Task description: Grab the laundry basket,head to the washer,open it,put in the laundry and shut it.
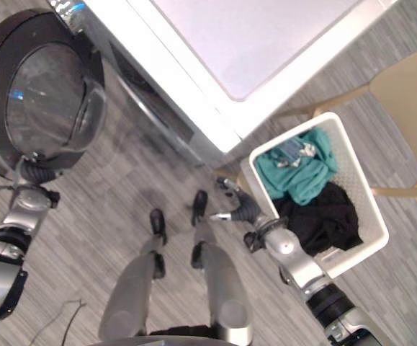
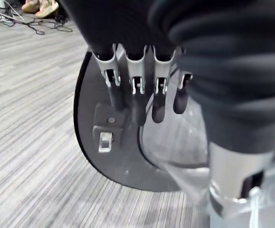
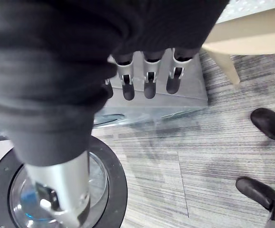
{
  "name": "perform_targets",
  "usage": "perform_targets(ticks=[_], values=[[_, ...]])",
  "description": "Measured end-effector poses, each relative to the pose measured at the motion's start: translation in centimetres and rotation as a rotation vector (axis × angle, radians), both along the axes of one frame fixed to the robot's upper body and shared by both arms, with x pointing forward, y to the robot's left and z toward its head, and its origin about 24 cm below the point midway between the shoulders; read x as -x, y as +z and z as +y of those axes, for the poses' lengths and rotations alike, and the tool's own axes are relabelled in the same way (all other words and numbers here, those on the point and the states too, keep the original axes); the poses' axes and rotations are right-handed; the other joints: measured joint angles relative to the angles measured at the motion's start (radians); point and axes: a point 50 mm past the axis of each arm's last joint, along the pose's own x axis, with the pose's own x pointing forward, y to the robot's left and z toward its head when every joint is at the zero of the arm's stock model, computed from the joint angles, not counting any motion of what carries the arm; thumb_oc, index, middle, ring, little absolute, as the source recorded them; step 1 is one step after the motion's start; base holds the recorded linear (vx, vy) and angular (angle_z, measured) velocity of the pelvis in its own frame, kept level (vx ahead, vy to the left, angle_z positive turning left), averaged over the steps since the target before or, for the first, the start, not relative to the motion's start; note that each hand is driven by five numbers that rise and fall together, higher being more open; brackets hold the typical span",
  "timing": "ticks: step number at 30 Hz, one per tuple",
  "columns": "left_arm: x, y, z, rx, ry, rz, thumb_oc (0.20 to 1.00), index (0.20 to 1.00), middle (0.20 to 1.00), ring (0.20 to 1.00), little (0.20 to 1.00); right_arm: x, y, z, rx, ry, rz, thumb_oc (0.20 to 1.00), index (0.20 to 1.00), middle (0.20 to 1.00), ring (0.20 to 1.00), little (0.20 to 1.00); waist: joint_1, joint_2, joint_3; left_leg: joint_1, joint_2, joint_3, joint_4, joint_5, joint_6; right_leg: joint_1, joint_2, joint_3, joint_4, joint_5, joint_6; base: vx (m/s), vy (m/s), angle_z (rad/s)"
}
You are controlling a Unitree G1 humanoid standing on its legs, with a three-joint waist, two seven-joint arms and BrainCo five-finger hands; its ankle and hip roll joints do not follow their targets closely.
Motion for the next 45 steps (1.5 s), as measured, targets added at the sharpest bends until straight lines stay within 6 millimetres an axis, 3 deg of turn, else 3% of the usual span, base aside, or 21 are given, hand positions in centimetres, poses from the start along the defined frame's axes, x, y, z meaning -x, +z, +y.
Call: perform_targets(ticks=[3,7,11,12,14,17,19,20,21,23,24,25,27,30,32,33,34,36,39,42,45], values=[[1.2,0.9,1.6,-0.051,0.029,-0.023,1.000,1.000,1.000,1.000,1.000,0.0,0.1,0.1,-0.011,0.000,-0.010,1.000,1.000,1.000,1.000,1.000,0.006,0.003,0.001,0.042,-0.001,-0.013,-0.021,0.003,0.001,0.035,-0.001,0.006,0.000,-0.001,0.000,0.02,0.000,0.10],[2.1,1.6,1.7,-0.115,-0.010,-0.064,1.000,1.000,1.000,1.000,1.000,0.1,0.0,-0.2,-0.019,-0.018,-0.006,1.000,1.000,1.000,1.000,1.000,0.028,0.011,-0.001,0.082,-0.005,-0.021,-0.042,0.007,0.001,0.070,-0.005,0.011,0.000,-0.013,-0.016,0.03,-0.002,0.11],[3.9,-3.1,-0.5,-0.012,-0.044,0.000,1.000,1.000,1.000,1.000,1.000,0.1,-0.1,-0.4,-0.062,-0.066,-0.012,1.000,1.000,1.000,1.000,1.000,0.047,0.044,-0.017,0.145,-0.010,-0.019,-0.064,0.008,0.001,0.122,-0.007,0.013,-0.001,-0.021,-0.026,0.08,0.020,-0.05],[5.3,-6.0,-2.8,0.086,-0.070,0.014,1.000,1.000,1.000,1.000,1.000,0.2,-0.3,-0.6,-0.067,-0.107,-0.016,1.000,1.000,1.000,1.000,1.000,0.050,0.050,-0.023,0.186,-0.015,-0.003,-0.078,0.008,0.001,0.146,-0.007,0.025,0.008,-0.029,-0.019,0.12,0.072,-0.25],[7.7,-9.8,-4.6,0.166,-0.084,0.116,1.000,1.000,1.000,1.000,1.000,0.3,-0.6,-1.0,-0.053,-0.126,-0.010,1.000,1.000,1.000,1.000,1.000,0.041,0.051,-0.031,0.228,-0.017,0.021,-0.082,0.005,0.001,0.175,-0.007,0.048,0.008,-0.033,-0.014,0.09,0.047,-0.38],[10.3,-13.5,-7.3,0.269,-0.094,0.208,1.000,1.000,1.000,1.000,1.000,0.5,-0.4,-1.8,-0.008,-0.182,-0.048,1.000,1.000,1.000,1.000,1.000,0.024,0.052,-0.059,0.271,-0.018,0.076,-0.099,-0.006,0.009,0.173,-0.006,0.066,0.037,-0.062,0.016,0.08,0.046,-0.43],[12.5,-15.5,-8.8,0.335,-0.094,0.271,1.000,1.000,1.000,1.000,1.000,0.7,-0.2,-2.1,0.032,-0.208,-0.078,1.000,1.000,1.000,1.000,1.000,0.019,0.047,-0.070,0.322,-0.012,0.157,-0.101,-0.010,0.003,0.174,0.005,0.049,0.076,-0.083,0.043,0.09,0.026,-0.89],[14.2,-16.7,-9.4,0.363,-0.092,0.323,1.000,1.000,1.000,1.000,1.000,0.7,-0.2,-2.1,0.046,-0.210,-0.090,1.000,1.000,1.000,1.000,1.000,0.023,0.052,-0.098,0.343,0.003,0.208,-0.102,-0.014,0.009,0.174,-0.019,-0.016,0.095,-0.148,0.033,0.12,-0.009,-1.33],[15.7,-17.9,-10.1,0.396,-0.082,0.375,1.000,1.000,1.000,1.000,1.000,1.0,-0.4,-2.8,0.075,-0.235,-0.087,1.000,1.000,1.000,1.000,1.000,0.021,0.080,-0.143,0.345,0.038,0.248,-0.102,-0.020,0.011,0.165,-0.039,-0.133,0.154,-0.180,0.033,0.20,-0.103,-1.25],[17.5,-19.2,-10.8,0.435,-0.062,0.434,1.000,1.000,1.000,1.000,1.000,1.4,-0.8,-3.5,0.133,-0.257,-0.085,1.000,1.000,1.000,1.000,1.000,0.023,0.112,-0.193,0.396,0.079,0.333,-0.115,-0.038,0.004,0.175,-0.151,-0.379,0.320,-0.228,0.060,0.14,-0.146,-1.16],[19.0,-20.0,-10.4,0.438,-0.041,0.500,1.000,1.000,1.000,1.000,1.000,1.7,-1.0,-3.6,0.159,-0.263,-0.090,1.000,1.000,1.000,1.000,1.000,0.023,0.114,-0.238,0.408,0.081,0.344,-0.111,-0.058,-0.004,0.183,-0.203,-0.417,0.357,-0.238,0.068,0.12,-0.151,-1.04],[20.2,-20.7,-10.3,0.433,-0.040,0.561,1.000,1.000,1.000,1.000,1.000,2.5,-1.3,-4.1,0.165,-0.285,-0.081,1.000,1.000,1.000,1.000,1.000,0.013,0.094,-0.301,0.416,0.073,0.342,-0.112,-0.066,-0.018,0.202,-0.244,-0.394,0.319,-0.235,0.072,0.21,-0.237,-0.64],[20.4,-21.2,-10.8,0.447,-0.064,0.596,1.000,1.000,1.000,1.000,1.000,4.0,-2.4,-4.9,0.237,-0.309,-0.059,1.000,1.000,1.000,1.000,1.000,0.002,0.101,-0.334,0.436,0.123,0.306,-0.055,-0.065,-0.033,0.247,-0.149,-0.299,0.236,-0.238,0.058,0.17,-0.217,-0.57],[21.8,-22.5,-12.7,0.497,-0.097,0.681,1.000,1.000,1.000,1.000,1.000,5.5,-3.7,-5.8,0.266,-0.350,-0.002,1.000,1.000,1.000,1.000,1.000,-0.008,0.112,-0.375,0.359,0.206,0.250,0.221,-0.062,-0.039,0.331,-0.085,-0.206,0.113,-0.240,0.033,0.11,-0.133,-0.86],[21.7,-22.8,-14.0,0.529,-0.118,0.682,1.000,1.000,1.000,1.000,1.000,5.5,-4.7,-6.9,0.357,-0.362,0.037,1.000,1.000,1.000,1.000,1.000,-0.031,0.115,-0.376,0.303,0.229,0.158,0.395,-0.038,-0.112,0.363,-0.050,-0.137,0.063,-0.206,-0.019,0.02,-0.032,-0.96],[21.4,-22.7,-14.6,0.535,-0.151,0.677,1.000,1.000,1.000,1.000,1.000,5.1,-4.9,-7.2,0.388,-0.361,0.053,1.000,1.000,1.000,1.000,1.000,-0.014,0.117,-0.377,0.278,0.210,0.088,0.439,-0.060,-0.141,0.370,-0.042,-0.102,0.035,-0.173,-0.022,-0.01,0.006,-1.30],[20.9,-22.6,-14.9,0.543,-0.162,0.661,1.000,1.000,1.000,1.000,1.000,5.0,-4.8,-7.4,0.399,-0.365,0.048,1.000,1.000,1.000,1.000,1.000,-0.015,0.120,-0.376,0.248,0.184,0.049,0.396,-0.076,-0.159,0.381,-0.037,-0.082,0.009,-0.163,-0.029,-0.01,0.008,-0.96],[19.8,-22.3,-15.3,0.545,-0.179,0.634,1.000,1.000,1.000,1.000,1.000,4.6,-4.8,-7.4,0.421,-0.352,0.042,1.000,1.000,1.000,1.000,1.000,-0.028,0.116,-0.374,0.185,0.126,-0.043,0.289,-0.082,-0.151,0.375,-0.037,-0.073,-0.001,-0.165,-0.026,0.03,0.034,-0.31],[19.5,-22.3,-15.4,0.541,-0.206,0.631,1.000,1.000,1.000,1.000,1.000,3.0,-4.9,-6.6,0.509,-0.272,0.020,1.000,1.000,1.000,1.000,1.000,0.000,0.110,-0.352,0.148,0.083,-0.147,0.064,-0.022,-0.133,0.382,-0.007,-0.029,-0.002,-0.168,-0.021,0.03,0.044,-0.54],[20.1,-22.5,-15.3,0.544,-0.195,0.647,1.000,1.000,1.000,1.000,1.000,2.7,-5.0,-6.8,0.520,-0.280,0.024,1.000,1.000,1.000,1.000,1.000,0.012,0.121,-0.331,0.140,0.079,-0.147,0.048,0.043,-0.111,0.403,0.020,-0.027,-0.007,-0.183,-0.029,0.05,0.109,-0.16],[21.1,-22.9,-14.7,0.534,-0.170,0.690,1.000,1.000,1.000,1.000,1.000,2.3,-5.5,-7.2,0.572,-0.283,0.035,1.000,1.000,1.000,1.000,1.000,0.020,0.139,-0.317,0.211,0.059,-0.122,-0.037,0.084,-0.060,0.409,0.017,-0.031,0.002,-0.190,-0.002,-0.01,0.143,0.10]])
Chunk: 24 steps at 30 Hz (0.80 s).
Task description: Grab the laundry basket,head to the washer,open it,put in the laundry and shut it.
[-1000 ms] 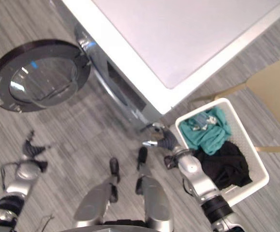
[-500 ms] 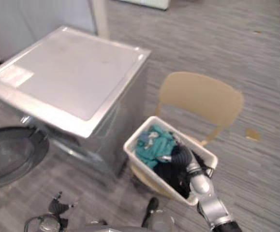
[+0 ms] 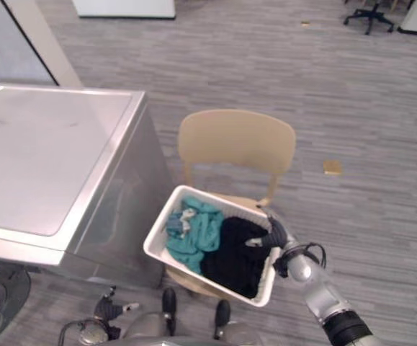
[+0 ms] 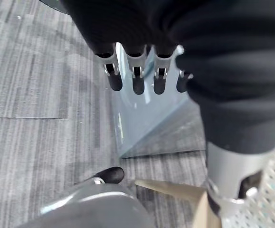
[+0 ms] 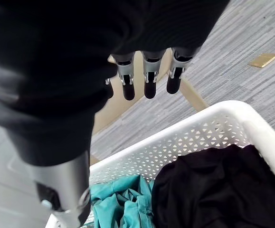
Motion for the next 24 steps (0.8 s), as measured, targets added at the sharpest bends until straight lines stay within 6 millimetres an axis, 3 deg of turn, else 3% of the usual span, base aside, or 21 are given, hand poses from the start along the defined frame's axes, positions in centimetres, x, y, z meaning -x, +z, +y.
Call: perform_targets(ticks=[3,8,9,14,17,20,21,24], values=[[-0.4,0.3,0.9,-0.026,-0.007,-0.011,1.000,1.000,1.000,1.000,1.000,-0.9,-0.6,0.2,0.064,0.021,0.026,1.000,1.000,1.000,1.000,1.000,0.025,-0.007,0.028,0.005,-0.041,0.014,-0.076,0.043,0.042,-0.041,-0.042,0.005,0.031,-0.011,0.037,-0.05,0.109,0.06],[-1.3,1.0,2.3,-0.075,-0.029,-0.043,1.000,1.000,1.000,1.000,1.000,-2.7,-0.5,0.8,0.124,0.045,0.020,1.000,1.000,1.000,1.000,1.000,0.064,0.012,0.077,-0.013,-0.082,0.004,-0.084,0.047,0.047,-0.075,-0.088,0.007,0.061,-0.018,0.072,-0.14,0.060,0.08],[-2.4,1.6,2.9,-0.096,-0.040,-0.080,1.000,1.000,1.000,1.000,1.000,-3.7,-0.2,1.2,0.128,0.029,0.008,1.000,1.000,1.000,1.000,1.000,0.068,0.014,0.106,-0.041,-0.086,0.002,-0.077,0.050,0.052,-0.107,-0.093,0.003,0.081,-0.023,0.076,-0.19,0.042,0.11],[-6.2,3.4,2.8,-0.114,-0.059,-0.217,1.000,1.000,1.000,1.000,1.000,-8.5,2.1,3.1,0.130,-0.041,-0.067,1.000,1.000,1.000,1.000,1.000,0.131,0.044,0.233,-0.179,-0.087,-0.017,-0.025,0.063,0.059,-0.251,-0.104,-0.012,0.167,-0.034,0.072,-0.18,0.017,0.10],[-7.7,4.2,2.5,-0.090,-0.034,-0.273,1.000,1.000,1.000,1.000,1.000,-10.5,4.4,2.5,0.141,-0.120,-0.153,1.000,1.000,1.000,1.000,1.000,0.171,0.061,0.291,-0.228,-0.087,-0.036,-0.024,0.082,0.058,-0.315,-0.111,-0.029,0.225,-0.048,0.065,-0.10,-0.031,0.20],[-7.8,4.2,2.7,-0.081,-0.009,-0.279,1.000,1.000,1.000,1.000,1.000,-12.0,6.4,1.7,0.150,-0.192,-0.210,1.000,1.000,1.000,1.000,1.000,0.183,0.063,0.310,-0.262,-0.090,-0.070,-0.026,0.091,0.048,-0.351,-0.119,-0.061,0.266,-0.066,0.058,-0.07,-0.059,0.31],[-8.0,4.3,2.7,-0.081,-0.008,-0.282,1.000,1.000,1.000,1.000,1.000,-12.3,7.1,1.3,0.137,-0.210,-0.225,0.200,0.200,0.200,0.200,0.200,0.196,0.062,0.311,-0.264,-0.091,-0.082,-0.028,0.090,0.046,-0.358,-0.122,-0.068,0.286,-0.077,0.056,0.02,-0.128,0.36],[-8.6,4.7,2.5,-0.054,0.023,-0.313,1.000,1.000,1.000,1.000,1.000,-11.8,6.8,1.6,-0.040,-0.257,-0.212,0.200,0.200,0.200,0.200,0.200,0.219,0.061,0.310,-0.238,-0.089,-0.121,-0.050,0.098,0.031,-0.328,-0.123,-0.108,0.305,-0.107,0.052,0.00,-0.064,0.42]])
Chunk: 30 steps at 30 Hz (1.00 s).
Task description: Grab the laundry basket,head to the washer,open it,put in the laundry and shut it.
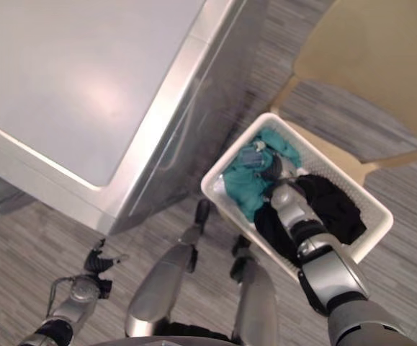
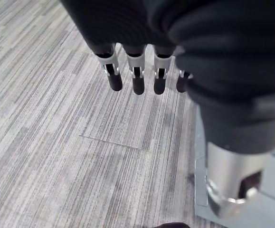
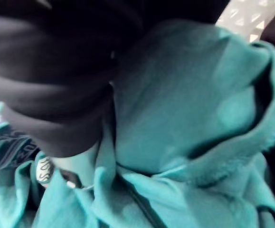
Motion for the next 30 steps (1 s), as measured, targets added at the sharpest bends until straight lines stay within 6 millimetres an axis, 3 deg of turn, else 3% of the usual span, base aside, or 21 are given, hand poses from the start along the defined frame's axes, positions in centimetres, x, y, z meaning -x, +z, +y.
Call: perform_targets(ticks=[6,9,11,14,16,22,23,25,26,28,29,30], values=[[-0.6,0.4,-0.7,0.040,0.017,-0.033,1.000,1.000,1.000,1.000,1.000,3.2,-0.7,2.3,-0.236,0.094,-0.072,0.200,0.200,0.200,0.200,0.200,-0.020,-0.014,-0.005,0.081,0.001,-0.022,-0.031,0.004,0.003,0.095,0.011,-0.012,-0.043,-0.008,-0.004,0.07,0.017,0.12],[0.2,0.1,-0.2,0.041,0.036,0.001,1.000,1.000,1.000,1.000,1.000,4.9,-0.4,2.7,-0.334,0.143,-0.104,0.200,0.200,0.200,0.200,0.200,-0.049,-0.056,-0.030,0.146,0.001,0.004,-0.030,-0.016,0.005,0.162,0.015,0.010,-0.075,-0.008,-0.001,0.11,0.093,-0.19],[1.1,-0.4,0.4,0.041,0.056,0.035,1.000,1.000,1.000,1.000,1.000,5.9,0.3,2.5,-0.403,0.182,-0.135,0.200,0.200,0.200,0.200,0.200,-0.083,-0.110,-0.084,0.191,0.006,0.038,-0.031,-0.033,0.010,0.204,0.025,0.047,-0.110,0.001,0.010,0.06,0.119,-0.47],[2.7,-1.0,0.9,0.050,0.072,0.077,1.000,1.000,1.000,1.000,1.000,7.4,1.0,2.4,-0.487,0.244,-0.159,0.200,0.200,0.200,0.200,0.200,-0.111,-0.154,-0.145,0.244,0.010,0.084,-0.030,-0.060,0.016,0.250,0.030,0.083,-0.134,0.003,0.015,0.02,0.123,-0.42],[3.3,-1.3,1.0,0.055,0.072,0.100,1.000,1.000,1.000,1.000,1.000,8.1,1.5,2.7,-0.513,0.298,-0.173,0.200,0.200,0.200,0.200,0.200,-0.119,-0.166,-0.167,0.273,0.012,0.114,-0.030,-0.065,0.017,0.261,0.030,0.114,-0.132,0.005,0.018,-0.06,0.072,-0.48],[2.1,-0.4,0.9,0.064,0.055,0.054,1.000,1.000,1.000,1.000,1.000,9.2,0.5,3.5,-0.633,0.383,-0.094,0.200,0.200,0.200,0.200,0.200,-0.147,-0.129,-0.170,0.252,0.021,0.131,0.038,-0.085,0.034,0.228,0.035,0.180,-0.032,-0.011,0.035,-0.24,-0.008,-0.04],[2.0,-0.2,0.8,0.071,0.060,0.038,1.000,1.000,1.000,1.000,1.000,9.2,0.5,3.4,-0.631,0.390,-0.096,0.200,0.200,0.200,0.200,0.200,-0.140,-0.103,-0.163,0.256,0.038,0.122,0.051,-0.088,0.054,0.205,0.046,0.226,0.101,-0.079,0.046,-0.19,-0.127,0.15],[1.9,0.0,1.0,0.070,0.067,0.023,1.000,1.000,1.000,1.000,1.000,9.5,0.2,3.3,-0.633,0.390,-0.091,0.200,0.200,0.200,0.200,0.200,-0.136,-0.095,-0.172,0.250,0.044,0.111,0.069,-0.082,0.050,0.214,0.066,0.261,0.195,-0.124,0.049,-0.18,-0.141,0.18],[1.8,0.5,1.2,0.075,0.078,-0.009,1.000,1.000,1.000,1.000,1.000,9.5,0.3,3.3,-0.632,0.385,-0.096,0.200,0.200,0.200,0.200,0.200,-0.113,-0.094,-0.177,0.233,0.048,0.103,0.097,-0.082,0.050,0.208,0.090,0.330,0.309,-0.174,0.054,-0.25,-0.225,0.10],[2.0,0.7,1.4,0.069,0.073,-0.017,1.000,1.000,1.000,1.000,1.000,9.4,0.4,3.3,-0.631,0.389,-0.102,0.200,0.200,0.200,0.200,0.200,-0.102,-0.097,-0.198,0.187,0.050,0.092,0.113,-0.091,0.043,0.230,0.103,0.339,0.235,-0.200,0.043,-0.23,-0.214,0.14],[2.1,0.8,1.3,0.074,0.073,-0.021,1.000,1.000,1.000,1.000,1.000,9.3,0.6,3.4,-0.632,0.389,-0.113,0.200,0.200,0.200,0.200,0.200,-0.090,-0.092,-0.203,0.162,0.053,0.084,0.126,-0.066,0.024,0.241,0.120,0.331,0.200,-0.239,0.029,-0.27,-0.135,0.32],[2.0,1.1,0.2,0.104,0.070,-0.060,1.000,1.000,1.000,1.000,1.000,9.1,0.4,3.1,-0.635,0.357,-0.117,0.200,0.200,0.200,0.200,0.200,-0.073,-0.056,-0.221,0.117,0.091,0.051,0.110,-0.014,-0.008,0.246,0.170,0.324,0.103,-0.206,-0.036,-0.41,-0.195,0.25]])
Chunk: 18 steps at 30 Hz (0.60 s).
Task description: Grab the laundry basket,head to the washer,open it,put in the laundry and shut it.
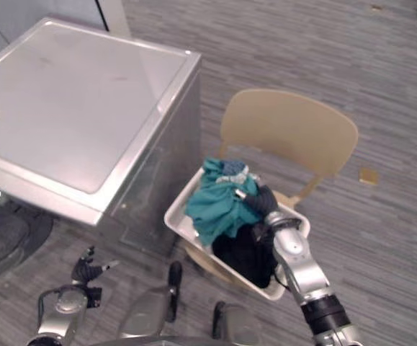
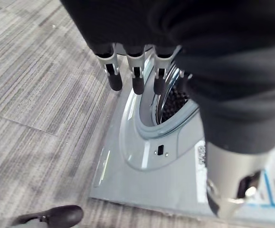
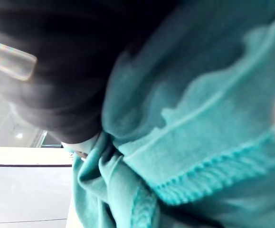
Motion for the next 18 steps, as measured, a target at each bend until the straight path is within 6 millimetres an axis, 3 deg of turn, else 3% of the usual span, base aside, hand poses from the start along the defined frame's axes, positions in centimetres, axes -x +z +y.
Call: perform_targets(ticks=[1,2,3,4,5,6,9,11,13,16,17,18], values=[[0.0,0.3,-0.3,0.010,-0.011,-0.021,1.000,1.000,1.000,1.000,1.000,-0.1,0.0,0.1,0.002,0.001,0.001,0.200,0.200,0.200,0.200,0.200,0.015,0.007,-0.009,-0.004,0.017,0.002,-0.039,0.021,-0.029,-0.021,0.022,0.004,-0.019,0.017,-0.040,-0.62,-0.153,0.24],[1.2,-0.3,-0.4,0.014,-0.004,0.015,1.000,1.000,1.000,1.000,1.000,0.0,-0.5,0.0,0.007,-0.009,0.020,0.200,0.200,0.200,0.200,0.200,0.036,0.030,-0.017,-0.012,0.054,-0.006,-0.074,0.051,-0.018,-0.047,0.073,-0.016,0.003,0.032,-0.065,-0.52,-0.133,0.26],[1.2,-0.3,-0.8,0.030,-0.002,0.013,1.000,1.000,1.000,1.000,1.000,0.1,-0.5,-0.3,0.019,-0.023,0.015,0.200,0.200,0.200,0.200,0.200,0.028,0.051,-0.020,-0.024,0.066,-0.036,-0.112,0.069,-0.050,-0.058,0.086,-0.041,0.015,0.044,-0.086,-0.50,-0.084,0.76],[1.2,-0.2,-1.1,0.051,0.004,-0.001,1.000,1.000,1.000,1.000,1.000,0.3,-0.9,-0.6,0.020,-0.044,0.027,0.200,0.200,0.200,0.200,0.200,0.011,0.051,-0.019,-0.022,0.068,-0.031,-0.153,0.011,-0.067,-0.051,0.077,-0.089,-0.010,0.057,-0.107,-0.21,-0.012,1.06],[0.7,0.1,-1.2,0.056,-0.002,-0.020,1.000,1.000,1.000,1.000,1.000,0.5,-1.2,-0.7,0.024,-0.055,0.045,0.200,0.200,0.200,0.200,0.200,0.006,0.026,-0.014,-0.024,0.055,-0.002,-0.141,-0.036,-0.075,-0.056,0.048,-0.111,-0.029,0.070,-0.119,-0.31,-0.011,1.02],[0.3,0.3,-1.3,0.054,-0.019,-0.027,1.000,1.000,1.000,1.000,1.000,0.5,-1.4,-0.7,0.030,-0.055,0.059,0.200,0.200,0.200,0.200,0.200,0.011,0.005,-0.013,-0.023,0.042,0.020,-0.117,-0.052,-0.059,-0.058,0.016,-0.141,-0.047,0.086,-0.132,-0.30,-0.003,0.93],[-1.0,1.9,-2.3,0.067,-0.067,-0.115,1.000,1.000,1.000,1.000,1.000,0.7,-0.3,-0.5,0.032,-0.038,0.013,0.200,0.200,0.200,0.200,0.200,-0.017,-0.011,-0.021,-0.013,0.007,0.040,0.110,-0.110,-0.081,-0.019,-0.028,-0.233,-0.178,0.170,-0.141,-0.26,0.034,1.00],[-2.9,3.9,-3.6,0.076,-0.162,-0.206,1.000,1.000,1.000,1.000,1.000,0.8,1.1,-0.1,0.034,-0.006,-0.039,0.200,0.200,0.200,0.200,0.200,-0.042,-0.030,-0.020,0.015,-0.006,0.039,0.245,-0.207,-0.108,-0.017,-0.058,-0.298,-0.220,0.209,-0.134,-0.13,0.095,1.11],[-4.4,5.6,-5.2,0.090,-0.255,-0.292,1.000,1.000,1.000,1.000,1.000,0.6,1.6,0.3,0.033,0.028,-0.063,0.200,0.200,0.200,0.200,0.200,-0.061,-0.039,-0.029,0.136,0.021,0.039,0.215,-0.259,-0.109,-0.019,-0.064,-0.331,-0.242,0.226,-0.110,-0.10,0.179,0.78],[-6.3,7.9,-8.0,0.069,-0.437,-0.379,1.000,1.000,1.000,1.000,1.000,0.5,2.6,1.0,0.020,0.061,-0.103,0.200,0.200,0.200,0.200,0.200,-0.124,-0.032,-0.036,0.275,0.088,0.124,0.059,-0.277,-0.104,-0.025,-0.056,-0.408,-0.281,0.255,-0.066,-0.03,0.249,0.90],[-7.1,9.4,-9.9,0.058,-0.539,-0.441,1.000,1.000,1.000,1.000,1.000,0.3,3.2,1.4,0.015,0.075,-0.125,0.200,0.200,0.200,0.200,0.200,-0.131,-0.033,-0.037,0.291,0.078,0.151,-0.030,-0.276,-0.099,-0.041,-0.057,-0.415,-0.295,0.282,-0.044,-0.03,0.341,0.68],[-7.8,10.8,-12.0,0.062,-0.633,-0.500,1.000,1.000,1.000,1.000,1.000,-0.2,4.1,2.6,0.011,0.129,-0.158,0.200,0.200,0.200,0.200,0.200,-0.131,-0.026,-0.045,0.296,0.039,0.144,-0.124,-0.250,-0.056,-0.058,-0.057,-0.416,-0.300,0.311,-0.021,-0.06,0.266,0.08]])
